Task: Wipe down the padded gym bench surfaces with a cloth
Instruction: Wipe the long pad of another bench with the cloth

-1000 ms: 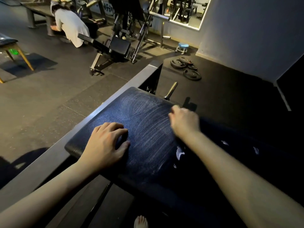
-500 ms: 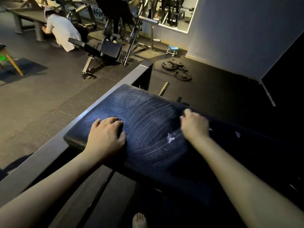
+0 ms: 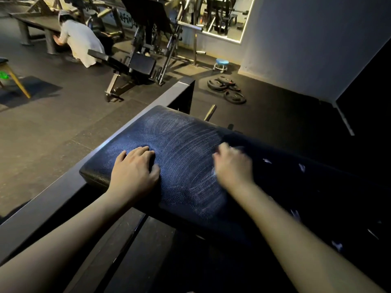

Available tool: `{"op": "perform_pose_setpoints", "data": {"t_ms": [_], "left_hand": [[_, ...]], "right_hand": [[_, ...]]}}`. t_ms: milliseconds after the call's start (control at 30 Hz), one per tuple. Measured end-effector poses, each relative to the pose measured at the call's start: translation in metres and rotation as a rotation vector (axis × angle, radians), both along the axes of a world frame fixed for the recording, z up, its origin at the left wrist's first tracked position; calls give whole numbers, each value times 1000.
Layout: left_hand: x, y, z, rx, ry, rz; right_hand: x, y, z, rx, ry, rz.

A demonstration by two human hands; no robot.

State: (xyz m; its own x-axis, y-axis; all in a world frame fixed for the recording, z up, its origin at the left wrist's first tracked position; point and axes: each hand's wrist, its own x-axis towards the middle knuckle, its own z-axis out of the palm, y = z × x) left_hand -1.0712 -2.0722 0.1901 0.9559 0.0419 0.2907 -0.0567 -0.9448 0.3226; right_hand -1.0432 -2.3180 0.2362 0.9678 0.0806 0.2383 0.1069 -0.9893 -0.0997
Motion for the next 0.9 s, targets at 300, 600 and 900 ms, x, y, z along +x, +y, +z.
{"op": "perform_pose_setpoints", "data": {"t_ms": [300,600,900], "left_hand": [[-3,-9,-5,-1,-14,53],[-4,-22,-9,53,34,157],[-49,-52,10,147,3,261]], "right_hand": [[22,-60,2,-155,10,33],[-23,9,-6,36,67,489],[123,-99,3,-158,54,54]]}}
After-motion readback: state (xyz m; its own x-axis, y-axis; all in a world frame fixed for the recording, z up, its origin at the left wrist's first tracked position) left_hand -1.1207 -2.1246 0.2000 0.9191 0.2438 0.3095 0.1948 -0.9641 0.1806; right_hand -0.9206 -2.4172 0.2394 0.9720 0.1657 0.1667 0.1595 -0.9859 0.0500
